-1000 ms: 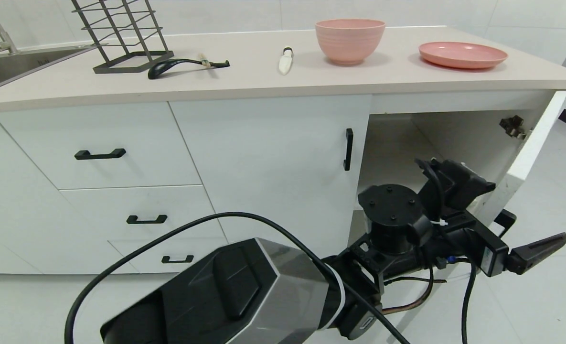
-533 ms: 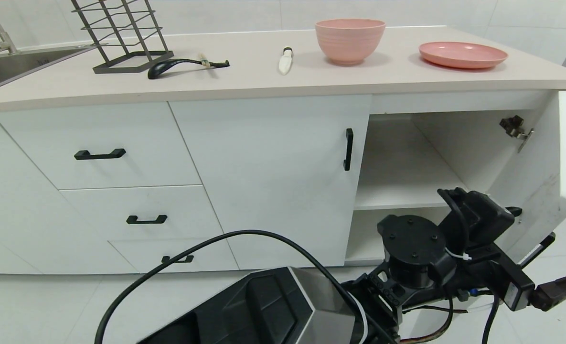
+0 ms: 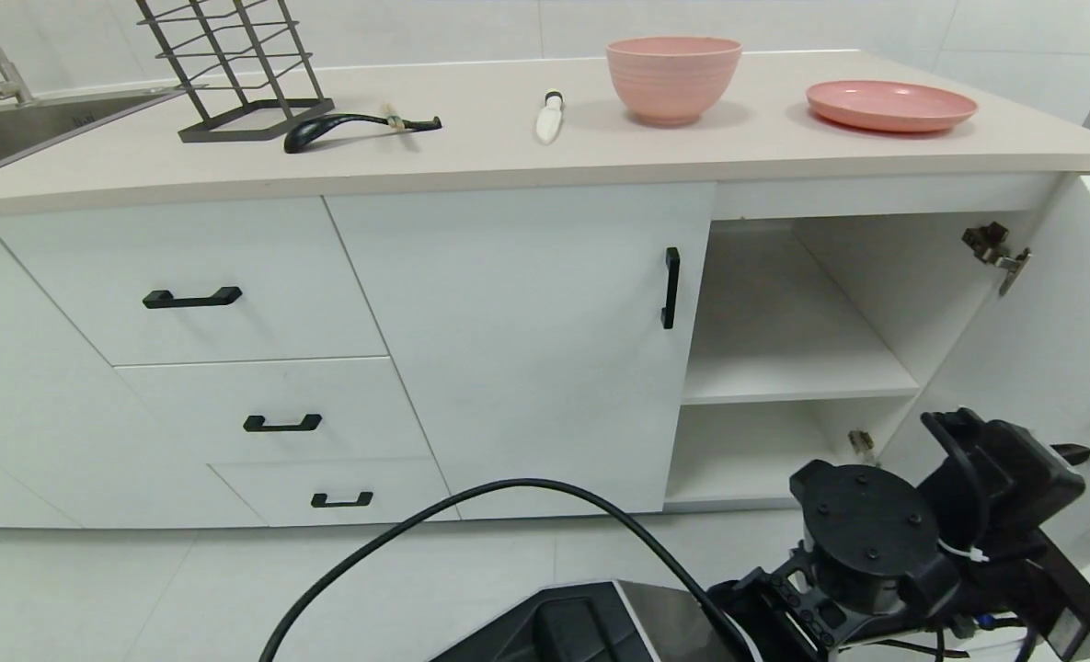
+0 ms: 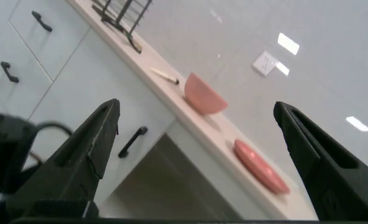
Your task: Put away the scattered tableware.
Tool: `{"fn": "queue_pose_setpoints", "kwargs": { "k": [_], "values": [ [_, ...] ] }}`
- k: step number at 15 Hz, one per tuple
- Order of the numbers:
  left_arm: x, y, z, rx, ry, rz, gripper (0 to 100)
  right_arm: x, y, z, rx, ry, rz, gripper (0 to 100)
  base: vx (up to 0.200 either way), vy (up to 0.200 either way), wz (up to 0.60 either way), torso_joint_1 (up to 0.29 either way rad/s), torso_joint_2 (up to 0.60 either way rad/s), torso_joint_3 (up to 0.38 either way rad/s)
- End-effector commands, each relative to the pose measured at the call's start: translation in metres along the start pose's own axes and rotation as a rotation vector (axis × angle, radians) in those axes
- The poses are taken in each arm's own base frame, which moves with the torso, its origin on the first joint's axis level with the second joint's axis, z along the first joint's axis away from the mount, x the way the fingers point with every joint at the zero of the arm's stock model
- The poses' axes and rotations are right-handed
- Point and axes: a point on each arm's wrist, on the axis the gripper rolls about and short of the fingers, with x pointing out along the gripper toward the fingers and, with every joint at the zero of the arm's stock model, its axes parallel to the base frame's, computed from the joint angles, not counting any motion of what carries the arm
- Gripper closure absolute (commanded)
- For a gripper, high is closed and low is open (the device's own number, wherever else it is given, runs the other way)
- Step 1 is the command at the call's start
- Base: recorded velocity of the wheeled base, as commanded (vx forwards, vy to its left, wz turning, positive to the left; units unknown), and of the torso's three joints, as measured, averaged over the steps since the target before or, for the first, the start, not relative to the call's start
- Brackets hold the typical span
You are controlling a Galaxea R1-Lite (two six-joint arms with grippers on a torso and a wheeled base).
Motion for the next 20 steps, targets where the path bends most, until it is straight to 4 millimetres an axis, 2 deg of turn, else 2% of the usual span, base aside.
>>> {"fn": "queue_pose_setpoints", "kwargs": {
  "k": [1, 2, 5, 7, 8, 9, 11, 12, 13, 14, 15, 18, 19, 20],
  "values": [
    [0.015, -0.016, -0.018, -0.012, -0.007, -0.040, 0, 0.002, -0.004, 0.015, -0.046, -0.062, 0.000, 0, 0.000, 0.000, 0.00, 0.000, 0.00, 0.000],
    [0.016, -0.021, -0.027, -0.028, 0.024, -0.048, 0, 0.002, -0.005, 0.020, -0.071, -0.076, -0.001, 0, 0.000, 0.000, 0.00, 0.000, 0.00, 0.000],
    [0.019, -0.035, -0.038, -0.046, 0.053, -0.132, 0, -0.001, -0.003, 0.031, -0.112, -0.120, 0.012, 0, 0.000, 0.000, 0.00, 0.000, 0.00, 0.000],
    [0.019, -0.036, -0.036, -0.035, 0.028, -0.138, 0, -0.003, -0.001, 0.034, -0.119, -0.127, 0.016, 0, 0.000, 0.000, 0.00, 0.000, 0.00, 0.000],
    [0.018, -0.033, -0.032, -0.030, 0.013, -0.136, 0, -0.004, 0.000, 0.035, -0.119, -0.131, 0.020, 0, 0.000, 0.000, 0.00, 0.000, 0.00, 0.000],
    [0.010, -0.009, -0.019, -0.002, -0.018, -0.096, 0, -0.005, 0.003, 0.035, -0.110, -0.140, 0.034, 0, 0.000, 0.000, 0.00, 0.000, 0.00, 0.000],
    [-0.008, 0.008, -0.011, 0.000, -0.016, -0.054, 0, -0.009, 0.014, 0.028, -0.054, -0.140, 0.063, 0, 0.000, 0.000, 0.00, 0.000, 0.00, 0.000],
    [-0.026, 0.014, -0.003, -0.011, -0.004, -0.028, 0, -0.015, 0.024, 0.022, -0.017, -0.127, 0.083, 0, 0.000, 0.000, 0.00, 0.000, 0.00, 0.000],
    [-0.055, 0.013, 0.012, -0.029, 0.022, 0.001, 0, -0.020, 0.031, 0.020, 0.001, -0.117, 0.091, 0, 0.000, 0.000, 0.00, 0.000, 0.00, 0.000],
    [-0.070, 0.011, 0.021, -0.033, 0.036, 0.007, 0, -0.020, 0.032, 0.020, 0.002, -0.118, 0.092, 0, 0.000, 0.000, 0.00, 0.000, 0.00, 0.000],
    [-0.100, 0.008, 0.038, -0.028, 0.047, 0.018, 0, -0.021, 0.033, 0.019, 0.009, -0.112, 0.094, 0, 0.000, 0.000, 0.00, 0.000, 0.00, 0.000],
    [-0.140, 0.003, 0.071, -0.016, 0.100, 0.077, 0, -0.025, 0.041, 0.013, 0.044, -0.086, 0.105, 0, 0.000, 0.000, 0.00, 0.000, 0.00, 0.000],
    [-0.167, -0.003, 0.100, 0.010, 0.114, 0.115, 0, -0.029, 0.045, 0.012, 0.055, -0.075, 0.107, 0, 0.000, 0.000, 0.00, 0.000, 0.00, 0.000],
    [-0.179, -0.010, 0.114, 0.013, 0.115, 0.127, 0, -0.030, 0.047, 0.011, 0.062, -0.069, 0.107, 0, 0.000, 0.000, 0.00, 0.000, 0.00, 0.000]
  ]
}}
